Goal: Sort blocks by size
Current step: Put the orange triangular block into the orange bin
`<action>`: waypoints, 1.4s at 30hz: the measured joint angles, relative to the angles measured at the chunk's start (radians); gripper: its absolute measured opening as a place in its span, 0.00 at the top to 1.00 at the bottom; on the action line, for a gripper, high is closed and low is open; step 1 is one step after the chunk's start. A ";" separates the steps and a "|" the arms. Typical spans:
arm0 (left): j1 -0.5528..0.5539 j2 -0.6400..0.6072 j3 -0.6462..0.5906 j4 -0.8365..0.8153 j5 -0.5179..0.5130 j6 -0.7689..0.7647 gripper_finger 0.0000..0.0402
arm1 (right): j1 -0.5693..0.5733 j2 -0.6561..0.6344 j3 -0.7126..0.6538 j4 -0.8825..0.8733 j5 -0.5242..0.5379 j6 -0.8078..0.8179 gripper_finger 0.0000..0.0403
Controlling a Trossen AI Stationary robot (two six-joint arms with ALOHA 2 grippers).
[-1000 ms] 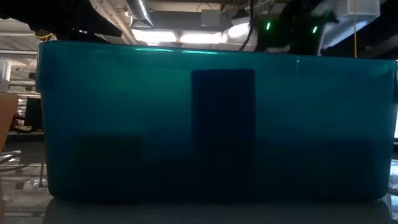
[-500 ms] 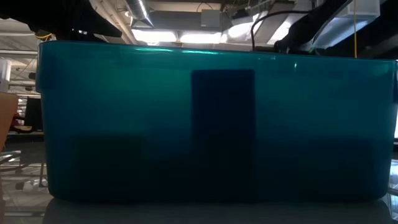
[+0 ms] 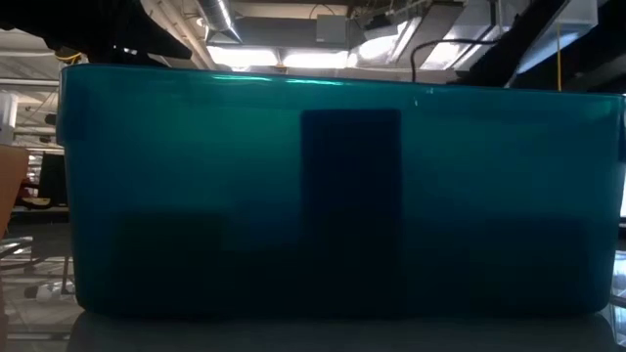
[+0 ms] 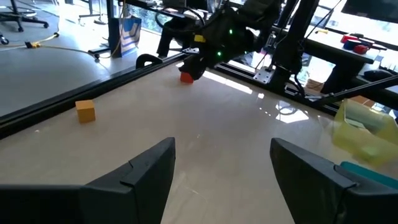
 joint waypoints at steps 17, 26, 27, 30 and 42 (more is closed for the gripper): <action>0.000 0.000 0.000 0.000 0.000 0.006 0.38 | -0.060 0.003 -0.124 0.156 -0.064 0.067 0.35; 0.000 0.000 0.000 0.001 0.000 0.027 0.38 | -0.058 0.114 -0.131 0.254 -0.048 0.046 0.35; 0.000 0.000 0.000 0.001 0.000 0.027 0.38 | -0.058 0.127 -0.130 0.270 -0.041 0.043 0.35; 0.000 0.000 0.000 0.001 0.000 0.026 0.38 | -0.058 0.156 -0.130 0.315 -0.012 0.028 0.35; 0.000 0.000 0.000 0.001 0.000 0.031 0.38 | -0.058 0.169 -0.130 0.350 -0.003 0.017 0.52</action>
